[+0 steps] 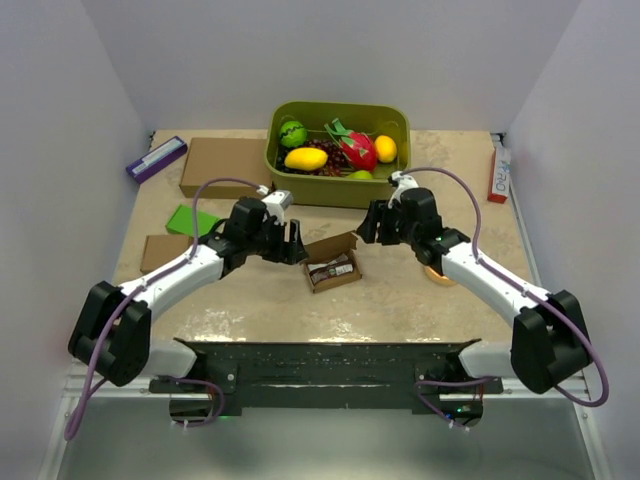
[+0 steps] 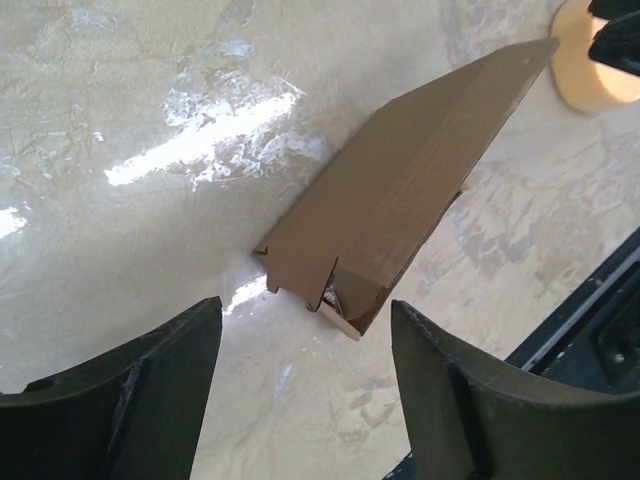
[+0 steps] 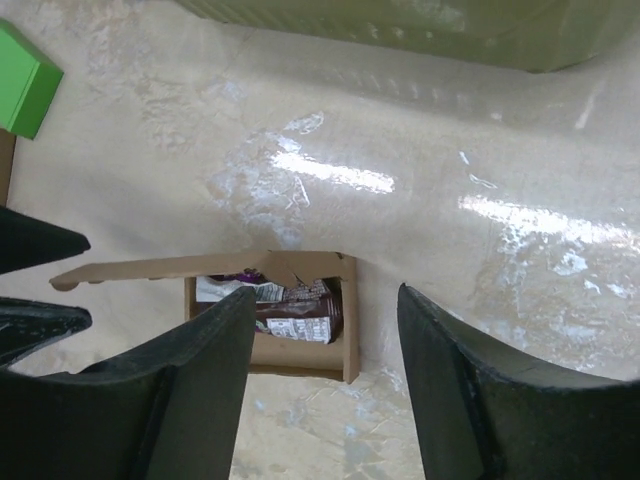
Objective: Fold the paper box
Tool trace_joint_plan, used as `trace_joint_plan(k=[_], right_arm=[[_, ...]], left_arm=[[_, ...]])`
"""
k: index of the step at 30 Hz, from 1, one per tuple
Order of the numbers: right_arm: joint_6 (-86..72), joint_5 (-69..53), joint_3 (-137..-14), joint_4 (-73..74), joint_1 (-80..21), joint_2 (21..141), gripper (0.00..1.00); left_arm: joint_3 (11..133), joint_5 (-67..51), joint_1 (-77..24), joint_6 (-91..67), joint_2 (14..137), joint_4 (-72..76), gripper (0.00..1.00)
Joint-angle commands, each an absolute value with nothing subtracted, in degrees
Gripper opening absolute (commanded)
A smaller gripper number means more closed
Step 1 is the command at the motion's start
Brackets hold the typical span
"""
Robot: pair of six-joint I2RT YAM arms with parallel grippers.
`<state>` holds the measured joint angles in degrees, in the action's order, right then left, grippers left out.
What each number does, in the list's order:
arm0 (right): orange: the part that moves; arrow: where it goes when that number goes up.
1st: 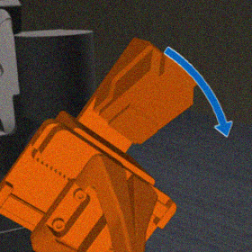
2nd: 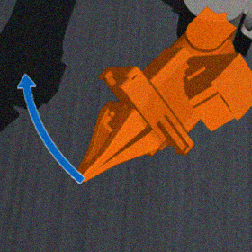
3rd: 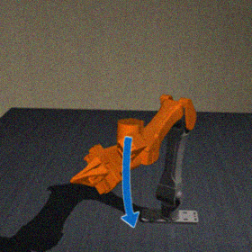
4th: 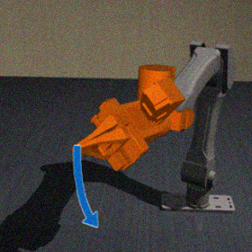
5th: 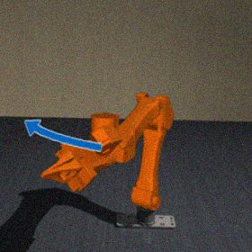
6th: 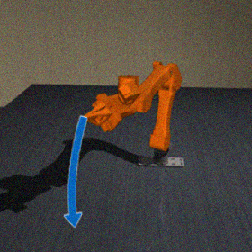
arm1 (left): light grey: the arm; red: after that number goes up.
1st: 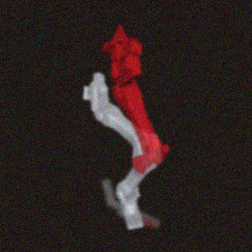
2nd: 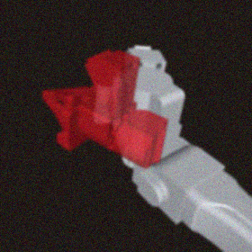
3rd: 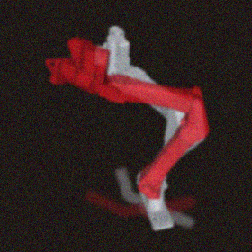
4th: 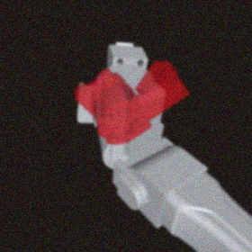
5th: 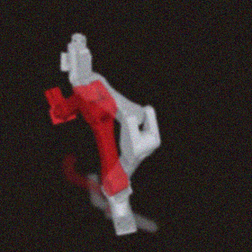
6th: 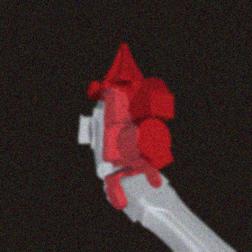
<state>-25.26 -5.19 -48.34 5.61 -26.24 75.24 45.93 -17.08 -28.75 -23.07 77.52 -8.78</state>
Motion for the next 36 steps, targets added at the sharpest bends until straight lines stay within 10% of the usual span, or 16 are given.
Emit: trace_joint_plan(k=[1,36], right_arm=[[-14.6,-10.7,-48.6,0.3,-26.5,75.2,0.59],[-0.3,-19.2,-51.6,-6.7,-27.7,86.4,0.36]], left_arm=[[50.1,-11.9,-30.8,-17.0,78.7,-9.8,0.67],[53.3,-2.2,-37.0,-12.3,83.6,-11.7,0.15]])
